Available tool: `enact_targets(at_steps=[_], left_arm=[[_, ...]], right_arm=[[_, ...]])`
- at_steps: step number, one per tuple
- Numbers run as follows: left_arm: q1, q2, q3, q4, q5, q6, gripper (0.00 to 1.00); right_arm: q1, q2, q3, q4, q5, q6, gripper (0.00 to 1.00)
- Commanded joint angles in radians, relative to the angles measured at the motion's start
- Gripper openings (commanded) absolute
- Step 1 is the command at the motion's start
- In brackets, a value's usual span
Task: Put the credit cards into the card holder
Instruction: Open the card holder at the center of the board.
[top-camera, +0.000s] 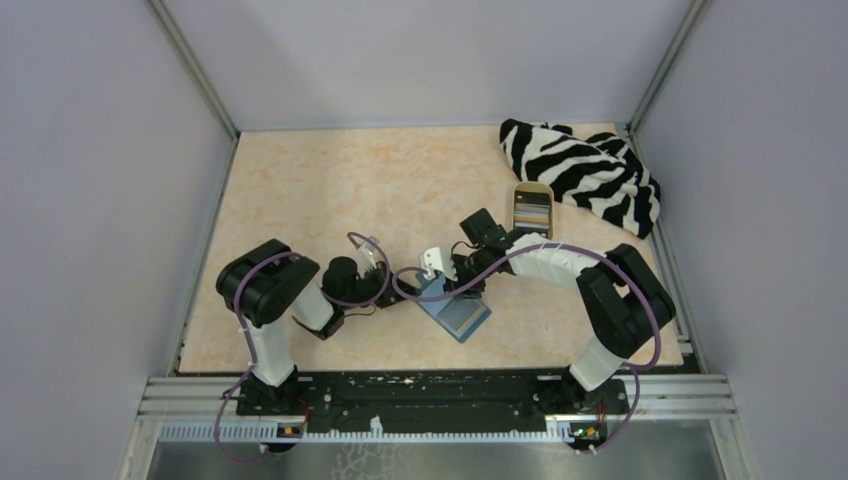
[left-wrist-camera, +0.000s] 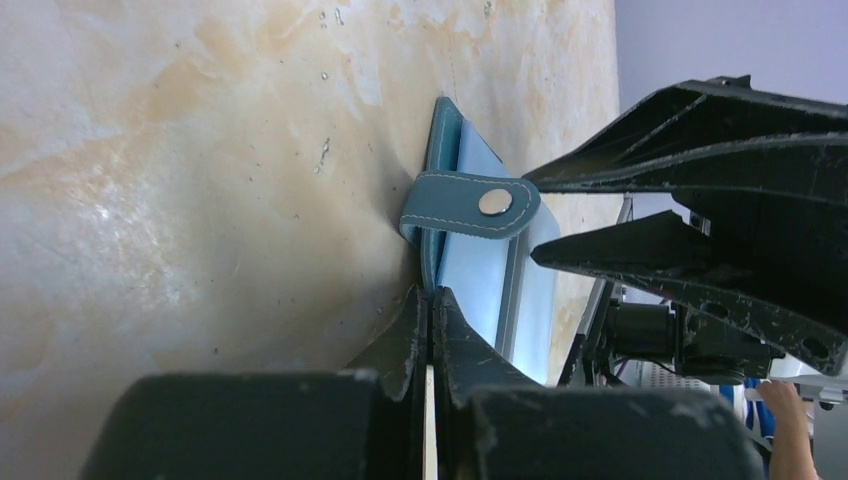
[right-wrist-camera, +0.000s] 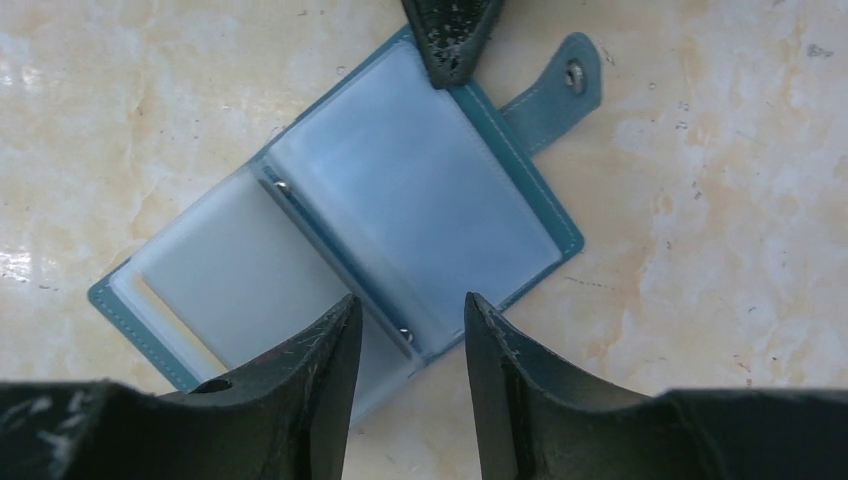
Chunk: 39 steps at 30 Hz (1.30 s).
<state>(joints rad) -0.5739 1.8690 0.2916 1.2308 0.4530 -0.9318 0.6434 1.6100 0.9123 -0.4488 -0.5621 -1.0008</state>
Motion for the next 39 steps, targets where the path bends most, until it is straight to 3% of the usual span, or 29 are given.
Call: enact_targets(at_steps=[1,6,11,15,25,39], left_arm=[[-0.015,0.028,-0.017,0.086,0.027,-0.021,0.0],[-0.017,0.03,-0.023,0.101,0.013,-0.025,0.0],[-0.018,0.026,-0.022,0.099,0.0,-0.024,0.0],[-0.017,0.025,-0.018,0.099,-0.007,-0.024,0.0],[-0.017,0.011,-0.024,0.101,-0.009,-0.022,0.0],[-0.017,-0.013,-0.028,0.098,-0.006,-0.016,0.0]], right_arm=[[0.009,-0.016,0.009,0.077,0.017,0.054,0.42],[0.007,-0.013,0.037,0.05,-0.005,0.087,0.44],[0.007,-0.029,0.076,-0.238,-0.174,-0.227,0.57],[0.007,-0.031,0.057,-0.274,-0.175,-0.282,0.64],[0.035,0.034,0.066,-0.248,-0.091,-0.227,0.64],[0.037,0.057,0.079,-0.222,-0.048,-0.173,0.52]])
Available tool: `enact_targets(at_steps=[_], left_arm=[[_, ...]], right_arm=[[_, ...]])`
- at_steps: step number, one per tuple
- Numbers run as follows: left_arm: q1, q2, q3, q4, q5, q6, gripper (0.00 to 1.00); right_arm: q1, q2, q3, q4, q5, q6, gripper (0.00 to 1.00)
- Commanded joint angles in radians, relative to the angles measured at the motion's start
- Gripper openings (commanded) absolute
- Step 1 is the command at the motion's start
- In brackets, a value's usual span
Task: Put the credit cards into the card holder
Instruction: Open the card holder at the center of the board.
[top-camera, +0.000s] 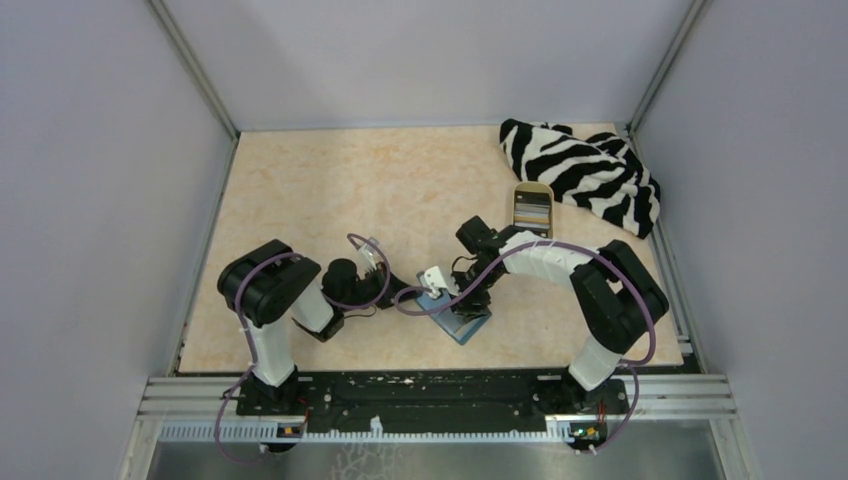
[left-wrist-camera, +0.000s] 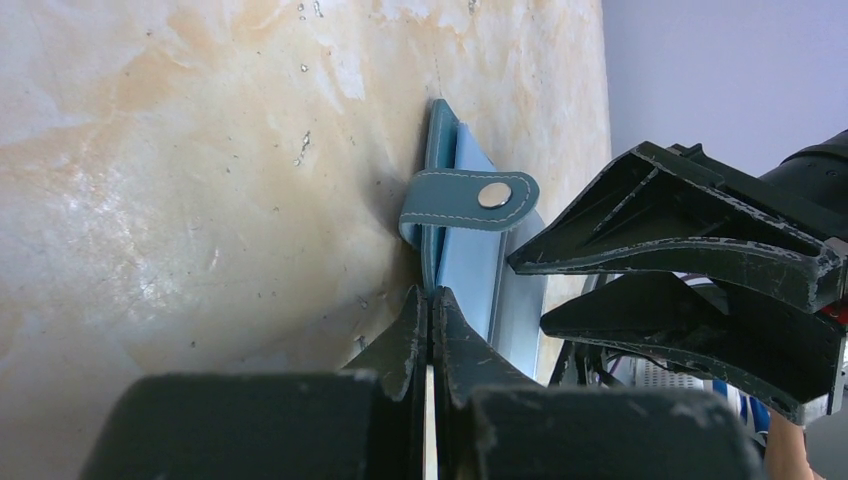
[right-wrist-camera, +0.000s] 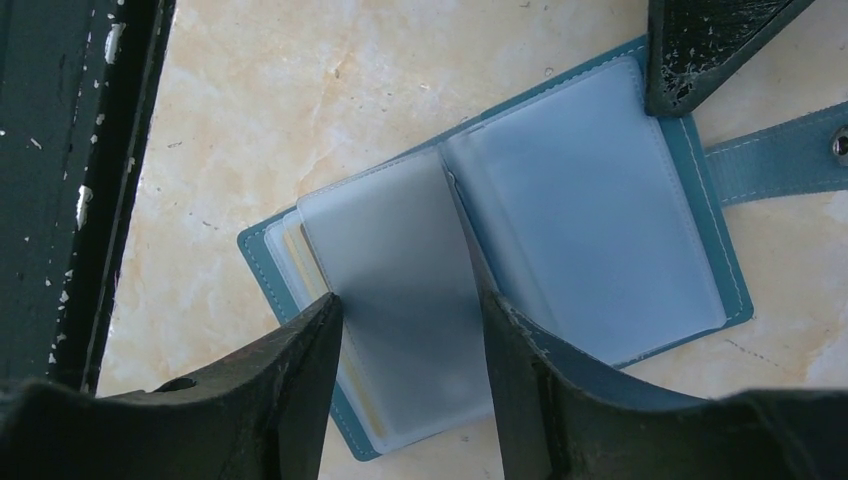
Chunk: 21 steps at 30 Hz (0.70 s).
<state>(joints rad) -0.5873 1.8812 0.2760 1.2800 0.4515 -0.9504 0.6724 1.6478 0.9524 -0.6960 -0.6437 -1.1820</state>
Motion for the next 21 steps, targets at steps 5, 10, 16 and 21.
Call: enact_targets(at_steps=[5,10,16,21], left_arm=[[-0.003,-0.053,-0.015,0.032,-0.015,0.013,0.0],[-0.004,-0.122,-0.018,-0.018,-0.044,0.055,0.04],[-0.003,-0.275,-0.03,-0.18,-0.124,0.163,0.17],[-0.003,-0.446,-0.074,-0.277,-0.17,0.267,0.18]], right_arm=[[0.015,0.029,0.047,0.026,0.048,0.019,0.45],[0.016,0.03,0.056,0.024,0.049,0.029,0.38],[0.016,0.031,0.065,0.022,0.03,0.045,0.36],[0.016,0.039,0.072,0.022,0.019,0.057,0.31]])
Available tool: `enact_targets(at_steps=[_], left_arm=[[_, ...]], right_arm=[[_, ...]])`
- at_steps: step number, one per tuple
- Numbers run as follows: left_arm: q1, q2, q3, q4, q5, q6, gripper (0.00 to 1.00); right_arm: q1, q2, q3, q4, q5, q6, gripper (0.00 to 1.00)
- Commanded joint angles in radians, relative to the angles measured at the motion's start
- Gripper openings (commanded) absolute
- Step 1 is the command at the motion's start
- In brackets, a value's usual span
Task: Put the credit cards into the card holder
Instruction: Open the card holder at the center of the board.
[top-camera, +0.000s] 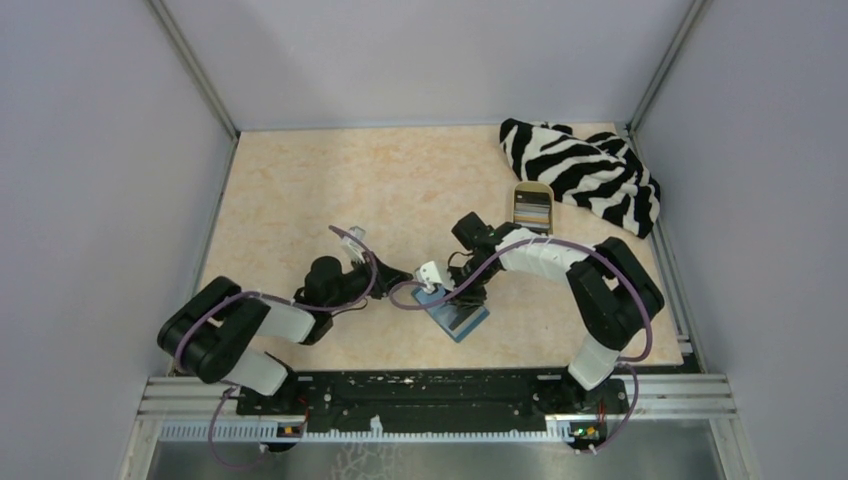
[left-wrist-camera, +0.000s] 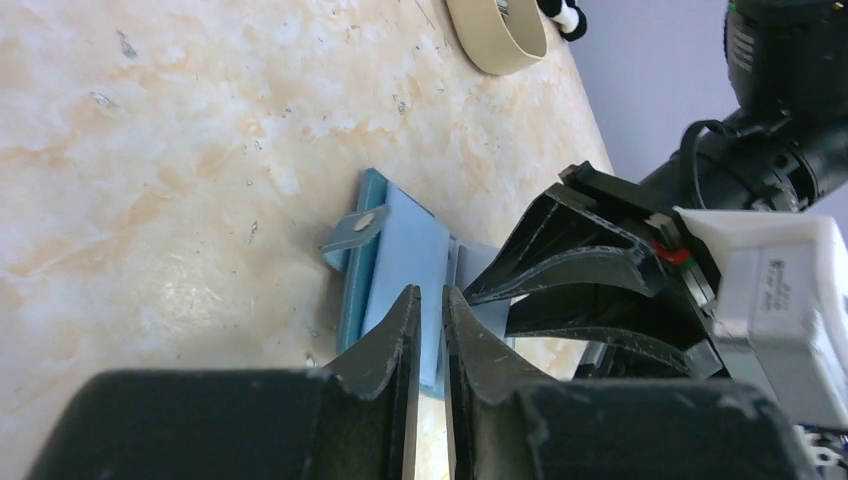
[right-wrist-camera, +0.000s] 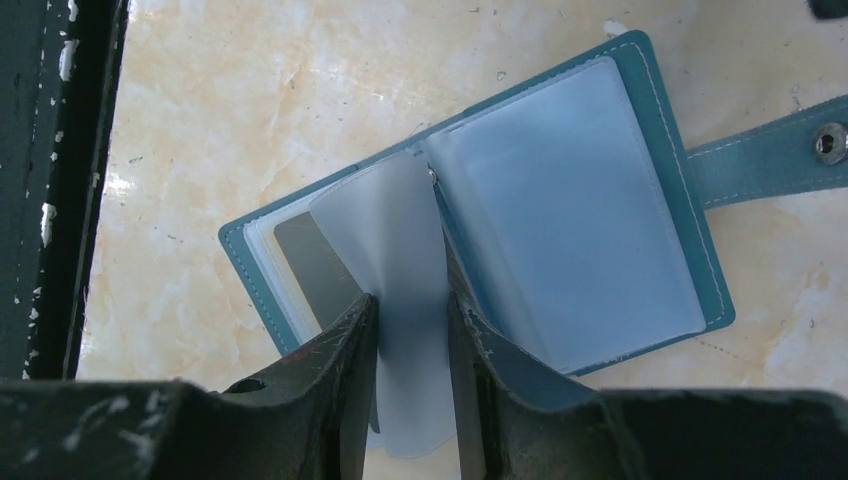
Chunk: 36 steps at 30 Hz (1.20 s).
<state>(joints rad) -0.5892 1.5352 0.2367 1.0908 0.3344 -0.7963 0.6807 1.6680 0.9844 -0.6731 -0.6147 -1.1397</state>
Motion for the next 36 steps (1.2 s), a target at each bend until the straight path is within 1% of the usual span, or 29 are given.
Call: enact_targets(at_steps=[1,3,5,7,10,11,13,14,15,17,19,20,21,25,28,31,36], left_arm=[[-0.002,-0.131,-0.039,-0.111,-0.048,0.145,0.18],[-0.002,-0.177,-0.047,-0.115,0.005,0.222,0.17],[-0.002,-0.221,-0.065,-0.08,0.079,0.319,0.17],[-0.001,-0.265,-0.118,0.039,0.17,0.414,0.17],[-0.001,-0.334,-0.217,0.24,0.249,0.56,0.19],[-0.002,-0.353,-0.23,0.275,0.274,0.609,0.22],[-0.002,-0.376,-0.232,0.277,0.327,0.677,0.33],[-0.002,-0.378,-0.224,0.256,0.355,0.705,0.38],[-0.002,-0.373,-0.209,0.229,0.389,0.729,0.4],[-0.002,-0.342,-0.188,0.215,0.448,0.768,0.41],[-0.006,-0.289,-0.189,0.289,0.497,0.785,0.41],[-0.012,-0.26,-0.19,0.32,0.52,0.814,0.41],[-0.025,-0.232,-0.189,0.329,0.536,0.882,0.4],[-0.117,-0.147,-0.167,0.303,0.51,1.074,0.38],[-0.186,-0.087,-0.141,0.265,0.448,1.208,0.37],[-0.215,-0.023,-0.113,0.264,0.388,1.259,0.35],[-0.249,0.069,-0.067,0.276,0.332,1.336,0.33]], right_arm=[[0.008,0.021,0.042,-0.002,-0.013,0.017,0.31],[0.007,0.021,0.045,-0.005,-0.019,0.022,0.31],[0.008,0.022,0.05,-0.007,-0.028,0.026,0.29],[0.007,0.022,0.054,-0.01,-0.035,0.03,0.28],[0.006,0.022,0.056,-0.015,-0.039,0.03,0.28],[0.006,0.023,0.056,-0.016,-0.04,0.029,0.28],[0.004,0.021,0.058,-0.019,-0.042,0.028,0.28],[0.0,0.021,0.06,-0.021,-0.046,0.026,0.28],[-0.003,0.019,0.061,-0.024,-0.051,0.025,0.28],[-0.012,0.012,0.06,-0.027,-0.056,0.02,0.28],[-0.026,0.004,0.058,-0.025,-0.065,0.014,0.26],[-0.033,0.0,0.057,-0.028,-0.072,0.011,0.26],[-0.039,-0.003,0.056,-0.028,-0.078,0.006,0.25],[-0.063,0.0,0.058,-0.032,-0.11,-0.003,0.23],[-0.076,0.006,0.064,-0.049,-0.139,-0.013,0.23],[-0.084,0.006,0.066,-0.055,-0.148,-0.018,0.23],[-0.086,0.015,0.069,-0.063,-0.15,-0.025,0.23]])
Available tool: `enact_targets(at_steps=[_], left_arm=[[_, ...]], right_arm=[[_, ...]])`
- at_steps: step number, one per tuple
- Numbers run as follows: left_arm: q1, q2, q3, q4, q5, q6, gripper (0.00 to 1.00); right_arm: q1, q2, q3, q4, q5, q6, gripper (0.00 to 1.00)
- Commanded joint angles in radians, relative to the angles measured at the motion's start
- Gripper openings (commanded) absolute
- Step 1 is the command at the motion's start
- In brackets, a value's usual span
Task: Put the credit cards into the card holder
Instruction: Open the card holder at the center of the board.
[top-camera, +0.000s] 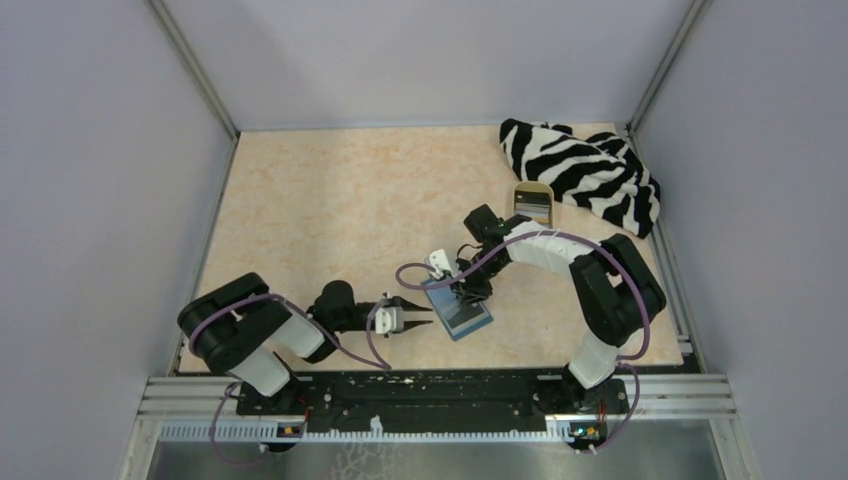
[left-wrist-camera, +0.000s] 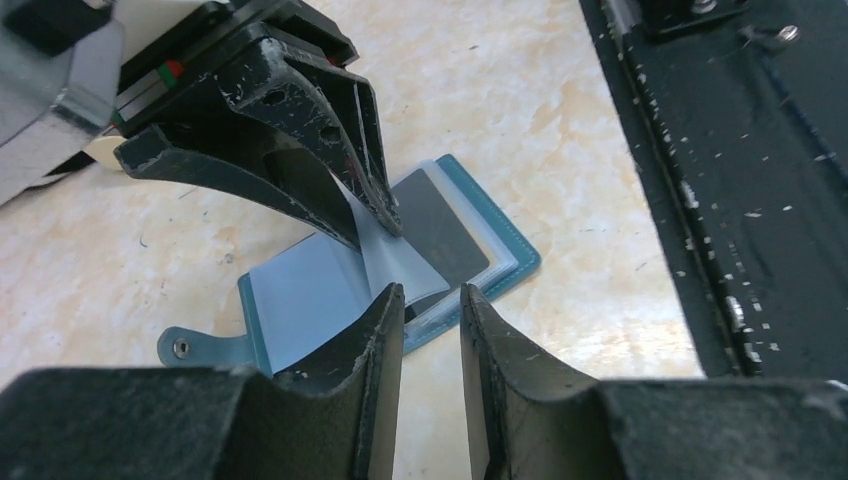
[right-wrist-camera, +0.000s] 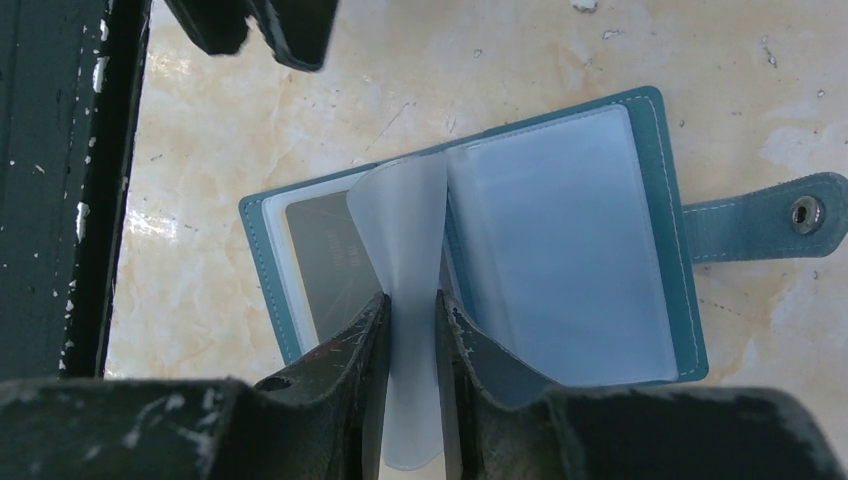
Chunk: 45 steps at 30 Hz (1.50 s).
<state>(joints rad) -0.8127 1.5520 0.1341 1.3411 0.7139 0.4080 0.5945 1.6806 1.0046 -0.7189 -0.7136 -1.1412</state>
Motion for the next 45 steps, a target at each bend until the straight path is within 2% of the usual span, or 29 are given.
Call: enact_targets(at_steps=[1,5,11,18,32,45], left_arm=[[-0.033,0.062,0.042,0.019,-0.056,0.148,0.33],[-0.06,0.082,0.056,-0.03,-0.098,0.225,0.32],[-0.094,0.097,0.12,-0.215,-0.188,0.346,0.34],[-0.102,0.11,0.124,-0.259,-0.249,0.4,0.36],[-0.115,0.189,0.134,-0.164,-0.274,0.367,0.39],[-0.117,0.176,0.122,-0.118,-0.308,0.314,0.39]], right_arm=[[0.001,0.004,0.051,-0.019,-0.051,-0.026,0.23],[0.0,0.007,0.053,-0.021,-0.052,-0.025,0.23],[-0.002,0.015,0.058,-0.025,-0.056,-0.024,0.23],[-0.002,0.023,0.062,-0.031,-0.061,-0.022,0.22],[-0.003,0.033,0.067,-0.038,-0.063,-0.024,0.22],[-0.002,0.033,0.068,-0.044,-0.064,-0.027,0.22]])
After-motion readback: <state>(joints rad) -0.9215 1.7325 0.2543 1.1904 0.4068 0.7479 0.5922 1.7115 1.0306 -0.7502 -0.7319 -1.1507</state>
